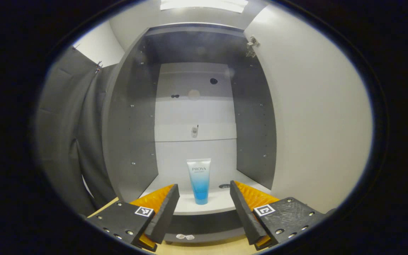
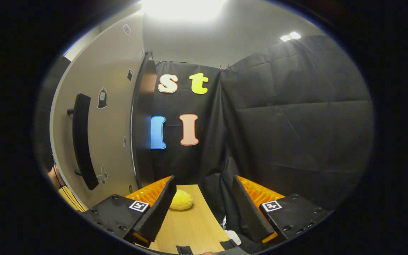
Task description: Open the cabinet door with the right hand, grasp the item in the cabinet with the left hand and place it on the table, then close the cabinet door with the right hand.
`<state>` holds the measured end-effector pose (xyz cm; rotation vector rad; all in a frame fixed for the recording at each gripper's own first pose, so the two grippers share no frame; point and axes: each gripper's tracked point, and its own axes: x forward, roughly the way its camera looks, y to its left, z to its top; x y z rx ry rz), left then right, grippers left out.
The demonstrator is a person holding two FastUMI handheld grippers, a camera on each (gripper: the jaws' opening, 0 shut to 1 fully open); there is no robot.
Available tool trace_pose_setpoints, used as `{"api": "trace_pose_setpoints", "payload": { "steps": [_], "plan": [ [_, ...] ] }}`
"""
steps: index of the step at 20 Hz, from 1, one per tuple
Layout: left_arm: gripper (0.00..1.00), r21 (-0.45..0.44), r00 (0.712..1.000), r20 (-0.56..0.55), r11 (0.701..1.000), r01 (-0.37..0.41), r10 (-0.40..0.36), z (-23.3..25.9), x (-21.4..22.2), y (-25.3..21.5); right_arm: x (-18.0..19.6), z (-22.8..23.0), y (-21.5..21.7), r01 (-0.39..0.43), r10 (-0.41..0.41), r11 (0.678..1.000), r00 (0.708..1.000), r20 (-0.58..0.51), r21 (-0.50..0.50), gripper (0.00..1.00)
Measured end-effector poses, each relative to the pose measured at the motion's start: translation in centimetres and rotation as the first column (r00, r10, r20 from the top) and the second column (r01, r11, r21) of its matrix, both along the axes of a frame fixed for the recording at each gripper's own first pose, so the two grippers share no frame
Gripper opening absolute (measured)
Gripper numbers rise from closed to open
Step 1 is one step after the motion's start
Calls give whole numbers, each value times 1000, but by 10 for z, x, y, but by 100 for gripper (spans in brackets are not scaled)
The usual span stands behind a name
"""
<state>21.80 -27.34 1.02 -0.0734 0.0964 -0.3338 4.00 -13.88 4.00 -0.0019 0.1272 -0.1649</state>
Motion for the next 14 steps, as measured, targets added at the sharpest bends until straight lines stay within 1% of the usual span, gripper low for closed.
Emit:
{"api": "trace_pose_setpoints", "payload": {
  "steps": [4, 7, 10, 11, 12, 13, 14],
  "plan": [
    [87, 15, 1000, -12, 1000, 9, -8, -15, 38, -5, 4, -2, -4, 68, -68, 998, 998, -8, -7, 96],
    [87, 17, 999, -31, 999, 30, -29, -23, 57, -13, 7, -3, -4, 103, -103, 995, 995, -15, -14, 97],
    [87, 23, 999, -28, 999, 34, -34, -26, 70, -16, 9, -8, -1, 118, -119, 993, 992, -30, -26, 96],
    [87, 24, 999, -29, 999, 32, -31, -27, 75, -18, 11, -9, 0, 121, -122, 992, 992, -34, -29, 100],
    [87, 23, 999, -33, 999, 33, -33, -30, 79, -19, 14, -9, 0, 120, -121, 992, 992, -36, -31, 97],
    [87, 23, 998, -40, 999, 40, -40, -32, 81, -21, 15, -10, 2, 119, -120, 992, 992, -36, -33, 100],
    [87, 26, 998, -44, 999, 46, -45, -33, 82, -21, 16, -11, 4, 116, -117, 993, 992, -38, -35, 100]
  ]
}}
